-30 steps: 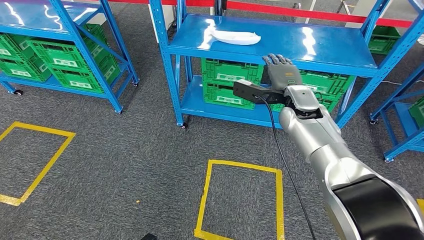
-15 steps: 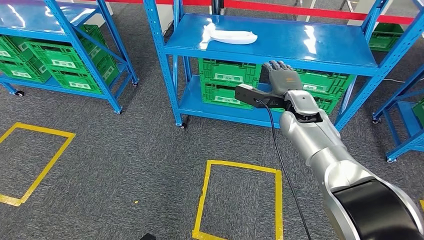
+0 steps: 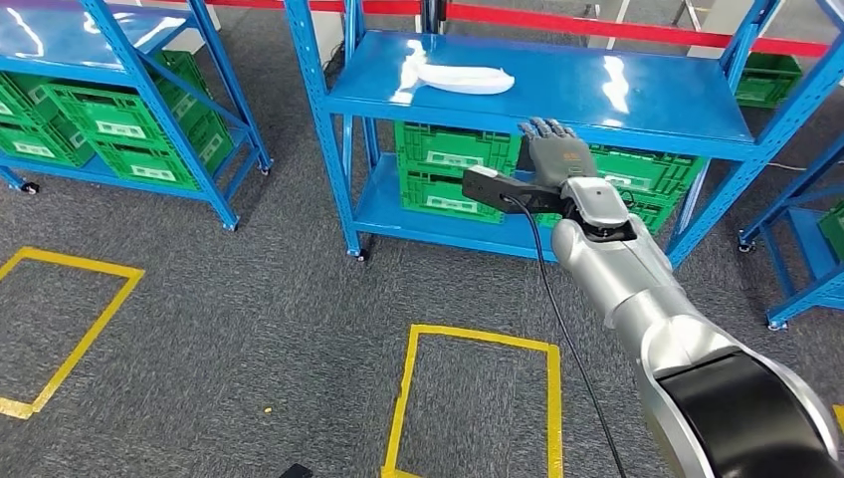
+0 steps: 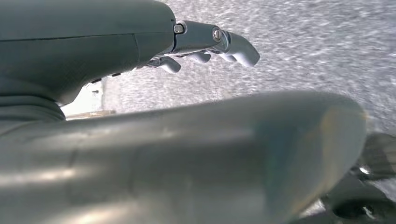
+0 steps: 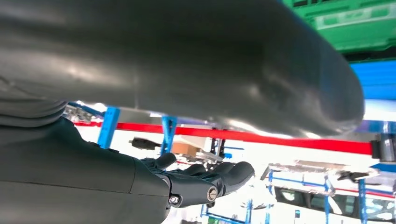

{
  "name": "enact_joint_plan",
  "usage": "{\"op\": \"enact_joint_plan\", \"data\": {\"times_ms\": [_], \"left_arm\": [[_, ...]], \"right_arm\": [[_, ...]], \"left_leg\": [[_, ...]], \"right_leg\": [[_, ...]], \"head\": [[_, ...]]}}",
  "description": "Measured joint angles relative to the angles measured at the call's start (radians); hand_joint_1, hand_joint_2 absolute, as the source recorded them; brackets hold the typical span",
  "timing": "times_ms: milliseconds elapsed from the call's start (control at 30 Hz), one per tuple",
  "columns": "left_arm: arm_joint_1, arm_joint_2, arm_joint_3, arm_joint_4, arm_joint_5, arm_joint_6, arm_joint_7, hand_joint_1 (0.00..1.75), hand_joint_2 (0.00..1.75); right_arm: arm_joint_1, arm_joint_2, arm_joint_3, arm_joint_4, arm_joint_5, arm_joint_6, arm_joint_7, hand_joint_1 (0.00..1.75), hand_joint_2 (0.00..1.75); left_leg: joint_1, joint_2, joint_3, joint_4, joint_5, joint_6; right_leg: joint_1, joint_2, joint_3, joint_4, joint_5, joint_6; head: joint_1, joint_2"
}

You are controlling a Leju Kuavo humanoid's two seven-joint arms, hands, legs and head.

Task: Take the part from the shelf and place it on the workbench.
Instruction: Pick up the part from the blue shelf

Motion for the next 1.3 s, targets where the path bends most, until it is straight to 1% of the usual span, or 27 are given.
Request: {"op": "enact_joint_plan", "data": {"times_ms": [67, 100, 167, 200, 233, 267, 333, 367, 400, 433, 533, 567, 633, 700, 733, 767, 800, 867, 933, 1000, 1033, 1067, 1100, 1133, 1200, 1267, 1300], "left_arm": [[0.001, 0.0, 0.0, 0.0, -0.003, -0.002, -0.002, 0.0, 0.0], [0.0, 0.001, 0.0, 0.0, -0.005, -0.002, -0.003, 0.0, 0.0], [-0.001, 0.002, 0.0, 0.0, -0.008, -0.003, -0.004, 0.0, 0.0], [-0.001, 0.002, 0.0, 0.0, -0.008, -0.004, -0.005, 0.0, 0.0], [0.0, 0.002, 0.0, 0.0, -0.008, -0.005, -0.005, 0.0, 0.0], [0.001, 0.001, 0.0, 0.0, -0.008, -0.006, -0.005, 0.0, 0.0], [0.002, 0.001, 0.0, 0.0, -0.008, -0.006, -0.006, 0.0, 0.0], [0.002, 0.001, 0.0, 0.0, -0.008, -0.006, -0.008, 0.0, 0.0], [0.001, 0.002, 0.0, 0.0, -0.009, -0.007, -0.009, 0.0, 0.0], [0.001, 0.002, 0.0, 0.0, -0.01, -0.008, -0.01, 0.0, 0.0], [0.002, 0.004, 0.0, -0.001, -0.014, -0.014, -0.012, 0.0, 0.0], [0.001, 0.004, 0.0, -0.001, -0.016, -0.015, -0.012, 0.0, 0.0], [-0.001, 0.004, 0.0, -0.001, -0.019, -0.016, -0.012, 0.0, 0.0], [0.0, 0.004, 0.0, 0.0, -0.019, -0.016, -0.011, 0.0, 0.0], [0.002, 0.005, 0.0, 0.0, -0.019, -0.016, -0.01, 0.0, 0.0], [0.004, 0.005, 0.0, 0.0, -0.019, -0.016, -0.009, 0.0, 0.0], [0.007, 0.006, 0.0, 0.0, -0.019, -0.016, -0.008, 0.0, 0.0], [0.011, 0.006, 0.0, 0.002, -0.019, -0.016, -0.006, 0.0, 0.0], [0.012, 0.006, 0.0, 0.003, -0.019, -0.015, -0.004, 0.0, 0.0], [0.011, 0.005, 0.0, 0.002, -0.019, -0.014, -0.004, 0.0, 0.0], [0.011, 0.005, 0.0, 0.001, -0.019, -0.014, -0.004, 0.0, 0.0], [0.011, 0.005, 0.0, 0.001, -0.019, -0.013, -0.004, 0.0, 0.0], [0.011, 0.005, 0.0, 0.001, -0.017, -0.01, -0.004, 0.0, 0.0], [0.011, 0.006, 0.001, 0.001, -0.015, -0.008, -0.004, 0.0, 0.0], [0.013, 0.006, 0.004, 0.002, -0.011, -0.001, -0.006, 0.0, 0.0], [0.019, 0.005, 0.007, 0.002, -0.009, 0.003, -0.011, 0.0, 0.0], [0.023, 0.004, 0.007, 0.002, -0.009, 0.004, -0.013, 0.0, 0.0]], "right_arm": [[-0.001, -0.004, 0.001, 0.0, -0.003, -0.002, 0.001, 0.0, 0.0], [-0.002, -0.006, 0.002, 0.0, -0.004, -0.003, 0.001, 0.0, 0.0], [0.004, -0.01, 0.003, 0.0, -0.006, -0.004, 0.0, 0.0, 0.0], [0.009, -0.012, 0.004, 0.001, -0.007, -0.006, -0.001, 0.0, 0.0], [0.014, -0.014, 0.004, 0.001, -0.008, -0.007, -0.003, 0.0, 0.0], [0.017, -0.016, 0.005, 0.002, -0.009, -0.009, -0.005, 0.0, 0.0], [0.018, -0.021, 0.006, 0.002, -0.01, -0.014, -0.009, 0.0, 0.0], [0.017, -0.023, 0.006, 0.002, -0.011, -0.015, -0.013, 0.0, 0.0], [0.017, -0.025, 0.007, 0.002, -0.012, -0.015, -0.016, 0.0, 0.0], [0.017, -0.027, 0.008, 0.002, -0.014, -0.015, -0.018, 0.0, 0.0], [0.016, -0.034, 0.008, 0.002, -0.024, -0.017, -0.02, 0.0, 0.0], [0.014, -0.037, 0.008, 0.002, -0.027, -0.019, -0.021, 0.0, 0.0], [0.014, -0.042, 0.008, 0.002, -0.032, -0.026, -0.024, 0.0, 0.0], [0.021, -0.05, 0.008, 0.002, -0.037, -0.035, -0.027, 0.0, 0.0], [0.027, -0.055, 0.008, 0.002, -0.04, -0.039, -0.027, 0.0, 0.0], [0.031, -0.06, 0.008, 0.002, -0.043, -0.044, -0.027, 0.0, 0.0], [0.033, -0.064, 0.008, 0.002, -0.046, -0.047, -0.028, 0.0, 0.0], [0.034, -0.072, 0.008, 0.003, -0.052, -0.054, -0.03, 0.0, 0.0], [0.035, -0.08, 0.008, 0.003, -0.055, -0.056, -0.032, 0.0, 0.0], [0.035, -0.086, 0.008, 0.001, -0.057, -0.057, -0.033, 0.0, 0.0], [0.035, -0.089, 0.008, 0.0, -0.058, -0.058, -0.033, 0.0, 0.0], [0.034, -0.091, 0.008, -0.001, -0.059, -0.059, -0.033, 0.0, 0.0], [0.035, -0.092, 0.008, -0.002, -0.06, -0.059, -0.032, 0.0, 0.0], [0.037, -0.093, 0.008, -0.002, -0.06, -0.06, -0.031, 0.0, 0.0], [0.047, -0.094, 0.008, -0.002, -0.06, -0.063, -0.025, 0.0, 0.0], [0.06, -0.095, 0.008, -0.002, -0.058, -0.065, -0.018, 0.0, 0.0], [0.065, -0.095, 0.009, -0.002, -0.057, -0.066, -0.016, 0.0, 0.44]], "left_leg": [[0.002, -0.003, 0.014, -0.006, -0.005, 0.015], [0.003, -0.004, 0.02, -0.007, -0.007, 0.02], [0.002, -0.006, 0.026, -0.007, -0.014, 0.027], [0.001, -0.008, 0.03, -0.006, -0.018, 0.028], [0.001, -0.01, 0.035, -0.005, -0.024, 0.027], [0.001, -0.011, 0.042, -0.003, -0.03, 0.025], [0.001, -0.013, 0.057, 0.001, -0.045, 0.018], [0.0, -0.014, 0.062, 0.003, -0.053, 0.013], [-0.001, -0.014, 0.066, 0.003, -0.059, 0.007], [-0.002, -0.014, 0.068, 0.005, -0.062, 0.0], [-0.002, -0.013, 0.067, 0.028, -0.064, -0.018], [-0.001, -0.01, 0.054, 0.055, -0.064, -0.021], [0.002, -0.006, -0.013, 0.162, -0.08, -0.029], [0.004, -0.004, -0.098, 0.266, -0.12, -0.035], [0.004, -0.004, -0.123, 0.28, -0.131, -0.036], [0.004, -0.003, -0.134, 0.263, -0.126, -0.036], [0.005, -0.002, -0.128, 0.213, -0.099, -0.035], [0.003, 0.005, -0.1, 0.08, 0.008, -0.03], [-0.001, 0.01, -0.079, 0.002, 0.077, -0.017], [-0.003, 0.008, -0.062, -0.01, 0.069, -0.001], [-0.002, 0.006, -0.049, -0.015, 0.063, 0.007], [-0.001, 0.003, -0.033, -0.019, 0.054, 0.016], [-0.001, 0.001, -0.015, -0.023, 0.043, 0.023], [-0.001, -0.001, 0.001, -0.026, 0.03, 0.028], [-0.003, -0.007, 0.035, -0.028, 0.002, 0.032], [-0.005, -0.014, 0.076, -0.028, -0.031, 0.032], [-0.007, -0.017, 0.098, -0.028, -0.048, 0.031]], "right_leg": [[-0.002, 0.0, -0.019, 0.044, -0.016, 0.009], [-0.003, 0.0, -0.044, 0.089, -0.036, 0.012], [-0.002, 0.001, -0.12, 0.211, -0.081, 0.016], [-0.002, 0.001, -0.152, 0.253, -0.089, 0.017], [-0.002, 0.001, -0.172, 0.267, -0.08, 0.016], [-0.002, 0.0, -0.171, 0.239, -0.05, 0.014], [-0.001, 0.001, -0.129, 0.111, 0.035, 0.006], [0.001, 0.0, -0.107, 0.049, 0.054, 0.002], [0.003, 0.0, -0.09, 0.01, 0.062, -0.001], [0.005, 0.0, -0.082, -0.006, 0.055, -0.006], [0.003, 0.001, -0.058, -0.017, 0.046, -0.028], [0.002, 0.001, -0.046, -0.019, 0.041, -0.035], [0.0, 0.0, -0.022, -0.022, 0.024, -0.043], [0.0, 0.001, 0.003, -0.022, 0.002, -0.044], [0.0, 0.001, 0.018, -0.022, -0.01, -0.043], [-0.001, 0.001, 0.034, -0.022, -0.023, -0.041], [-0.002, 0.002, 0.051, -0.022, -0.036, -0.038], [-0.004, 0.002, 0.08, -0.023, -0.064, -0.029], [-0.002, 0.003, 0.102, -0.035, -0.084, -0.015], [0.0, 0.003, 0.116, -0.035, -0.076, 0.0], [-0.001, 0.003, 0.106, -0.008, -0.059, 0.005], [-0.001, 0.002, 0.081, 0.043, -0.041, 0.008], [-0.002, 0.002, 0.04, 0.107, -0.032, 0.01], [-0.002, 0.001, -0.009, 0.172, -0.037, 0.011], [0.0, 0.002, -0.097, 0.25, -0.107, 0.013], [0.003, 0.002, -0.148, 0.238, -0.183, 0.011], [0.005, 0.002, -0.158, 0.2, -0.183, 0.007]], "head": [[0.002, 0.0], [0.003, 0.0], [0.004, 0.0], [0.004, 0.0], [0.004, 0.0], [0.004, 0.0], [0.004, 0.0], [0.005, 0.0], [0.005, 0.0], [0.005, 0.0], [0.005, 0.0], [0.004, 0.0], [0.001, 0.0], [0.0, 0.0], [0.0, 0.0], [0.0, 0.0], [0.0, 0.0], [-0.001, 0.0], [-0.002, 0.0], [-0.003, 0.0], [-0.002, 0.0], [-0.001, 0.0], [0.001, 0.0], [0.003, 0.0], [0.003, 0.0], [0.004, 0.0], [0.004, 0.0]]}}
